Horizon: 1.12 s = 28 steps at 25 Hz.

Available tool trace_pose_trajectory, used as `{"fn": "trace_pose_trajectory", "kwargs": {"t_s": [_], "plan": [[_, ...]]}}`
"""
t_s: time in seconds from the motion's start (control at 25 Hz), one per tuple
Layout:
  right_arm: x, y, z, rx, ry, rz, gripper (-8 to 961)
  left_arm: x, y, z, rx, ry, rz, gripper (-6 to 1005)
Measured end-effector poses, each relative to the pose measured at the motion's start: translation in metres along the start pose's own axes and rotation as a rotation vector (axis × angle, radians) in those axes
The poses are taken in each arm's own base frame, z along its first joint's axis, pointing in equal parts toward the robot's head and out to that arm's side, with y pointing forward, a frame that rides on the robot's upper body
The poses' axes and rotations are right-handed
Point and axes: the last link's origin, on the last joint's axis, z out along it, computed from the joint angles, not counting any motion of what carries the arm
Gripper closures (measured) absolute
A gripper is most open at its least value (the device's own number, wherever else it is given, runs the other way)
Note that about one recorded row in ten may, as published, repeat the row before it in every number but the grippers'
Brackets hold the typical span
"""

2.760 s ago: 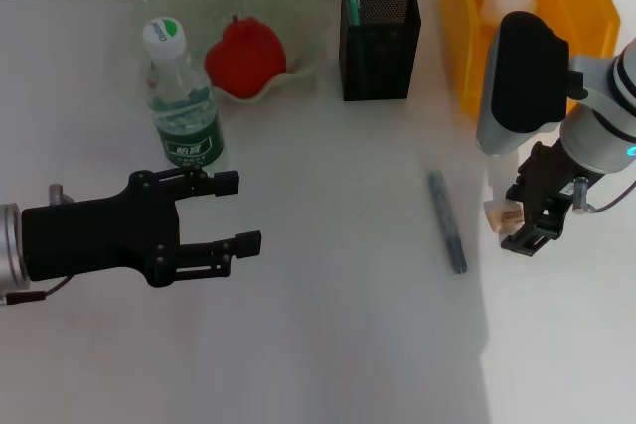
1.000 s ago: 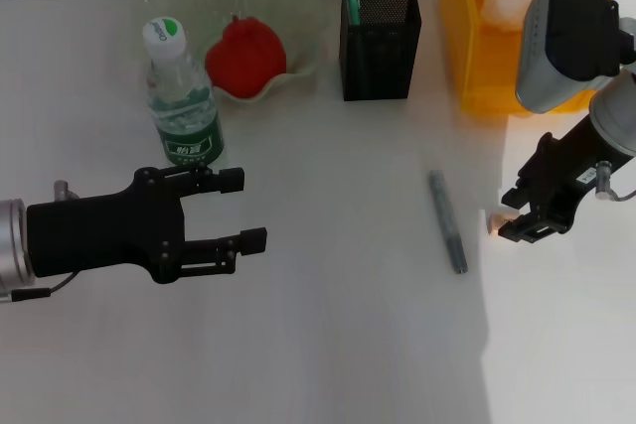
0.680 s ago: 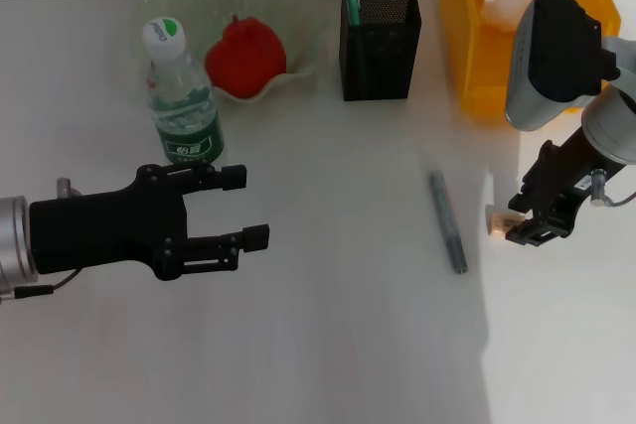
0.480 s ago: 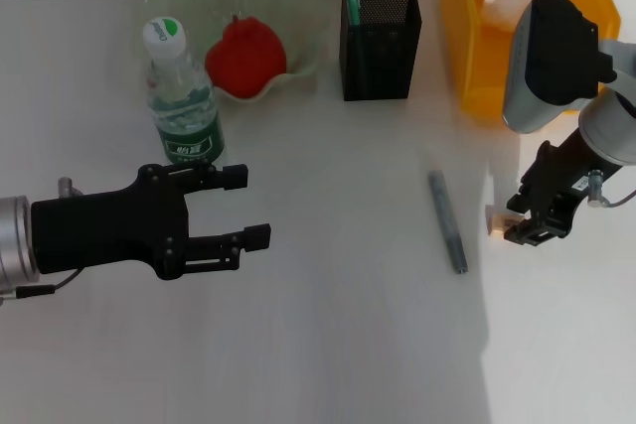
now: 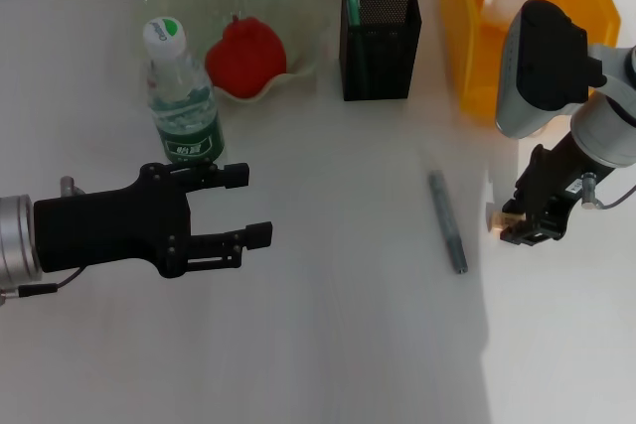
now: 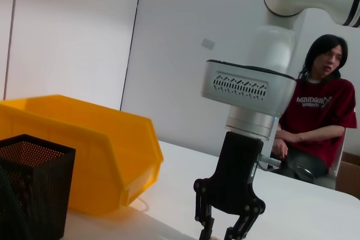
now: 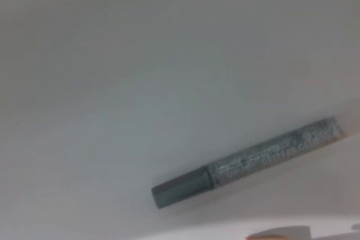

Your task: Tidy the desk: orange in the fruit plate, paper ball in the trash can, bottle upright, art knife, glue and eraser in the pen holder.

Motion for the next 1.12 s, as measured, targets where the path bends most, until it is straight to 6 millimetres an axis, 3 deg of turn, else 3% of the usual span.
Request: {"fn": "trace_pose_trajectory", "kwargs": {"t_s": [0.24, 0.36, 0.44, 0.48, 0.52, 0.56, 0.64, 0.68, 0.72, 0.88, 1.12], "plan": [[-0.002, -0.001, -0.005, 0.009, -0.013, -0.006, 638, 0.000, 0.000, 0.000, 0.002, 0.001, -0.001, 210], [-0.006, -0.002, -0.019, 0.034, -0.040, -0.015, 658, -0.001, 0.000, -0.001, 0.004, 0.002, -0.003, 210], [-0.010, -0.003, -0.038, 0.060, -0.099, -0.009, 680, 0.000, 0.000, -0.001, 0.004, 0.003, -0.003, 210], [-0.017, -0.007, -0.064, 0.110, -0.218, 0.025, 691, 0.000, 0.000, -0.001, 0.004, 0.004, -0.003, 210], [-0.017, -0.007, -0.064, 0.110, -0.218, 0.025, 691, 0.000, 0.000, -0.001, 0.004, 0.004, -0.003, 210], [-0.021, -0.010, -0.077, 0.140, -0.283, 0.051, 691, 0.000, 0.000, -0.001, 0.004, 0.004, -0.003, 210], [-0.028, -0.020, -0.097, 0.201, -0.428, 0.126, 690, 0.001, -0.001, -0.001, 0.004, 0.004, 0.001, 210], [-0.032, -0.034, -0.112, 0.267, -0.563, 0.217, 690, 0.003, -0.002, 0.001, 0.001, 0.004, 0.006, 210], [-0.032, -0.034, -0.112, 0.267, -0.563, 0.217, 681, 0.003, -0.002, 0.001, 0.001, 0.004, 0.006, 210], [-0.047, -0.065, -0.112, 0.347, -0.697, 0.363, 647, 0.005, -0.003, 0.004, -0.009, 0.003, 0.014, 210], [-0.069, -0.081, -0.097, 0.286, -0.683, 0.400, 595, 0.008, -0.004, 0.005, -0.011, 0.003, 0.015, 210]]}}
